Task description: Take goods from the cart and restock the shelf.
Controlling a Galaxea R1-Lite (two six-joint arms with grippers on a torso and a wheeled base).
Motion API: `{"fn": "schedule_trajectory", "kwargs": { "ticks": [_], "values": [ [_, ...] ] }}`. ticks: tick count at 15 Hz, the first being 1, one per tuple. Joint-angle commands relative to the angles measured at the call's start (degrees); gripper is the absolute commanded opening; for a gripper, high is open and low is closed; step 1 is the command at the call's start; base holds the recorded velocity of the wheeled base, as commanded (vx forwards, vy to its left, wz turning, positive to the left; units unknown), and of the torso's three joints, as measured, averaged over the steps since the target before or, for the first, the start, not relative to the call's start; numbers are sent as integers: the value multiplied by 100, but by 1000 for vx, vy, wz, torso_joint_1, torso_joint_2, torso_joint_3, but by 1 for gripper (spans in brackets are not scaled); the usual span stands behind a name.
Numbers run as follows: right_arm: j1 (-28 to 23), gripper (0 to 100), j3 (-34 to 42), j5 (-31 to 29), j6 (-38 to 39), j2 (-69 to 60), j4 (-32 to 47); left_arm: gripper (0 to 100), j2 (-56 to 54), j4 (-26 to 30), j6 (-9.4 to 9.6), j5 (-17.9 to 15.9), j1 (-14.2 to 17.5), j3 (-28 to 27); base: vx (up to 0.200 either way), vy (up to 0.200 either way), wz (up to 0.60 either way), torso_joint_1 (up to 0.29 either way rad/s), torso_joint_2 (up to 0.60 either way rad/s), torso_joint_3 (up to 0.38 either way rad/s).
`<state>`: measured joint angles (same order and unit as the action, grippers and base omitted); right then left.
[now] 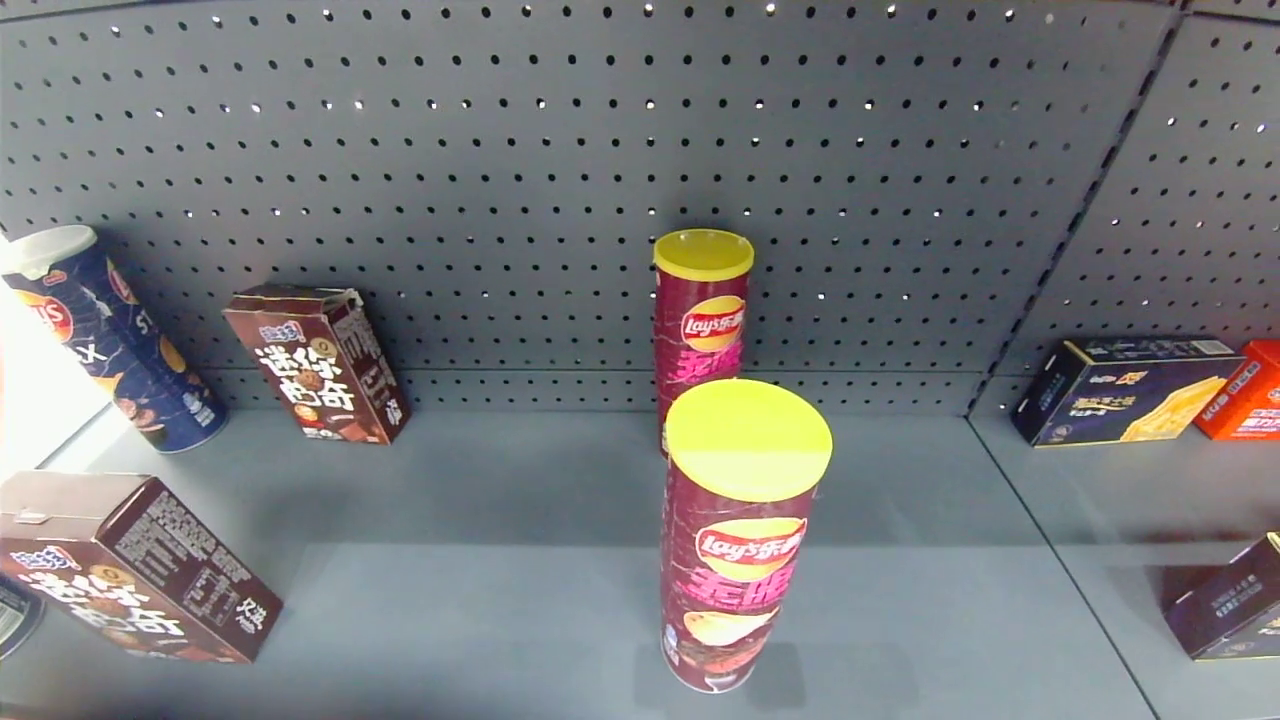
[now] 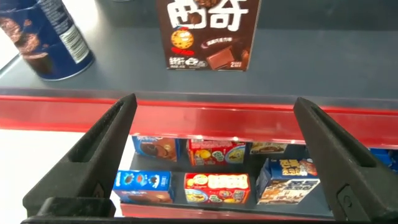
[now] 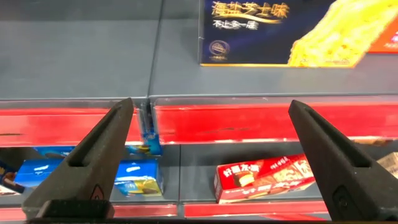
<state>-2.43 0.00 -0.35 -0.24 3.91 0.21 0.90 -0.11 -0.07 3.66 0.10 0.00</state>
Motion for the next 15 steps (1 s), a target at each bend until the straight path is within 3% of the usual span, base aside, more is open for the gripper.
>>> {"fn": "schedule_trajectory", "kwargs": {
  "ticks": [1,15],
  "values": [
    [-4,100,0,0,-2,13,-3,100,-2,-7,-1,3,-1,0,0,0,0,0,0,0],
    [-4,100,0,0,-2,13,-3,100,-2,-7,-10,3,-1,0,-29,0,0,0,0,0]
  ]
}}
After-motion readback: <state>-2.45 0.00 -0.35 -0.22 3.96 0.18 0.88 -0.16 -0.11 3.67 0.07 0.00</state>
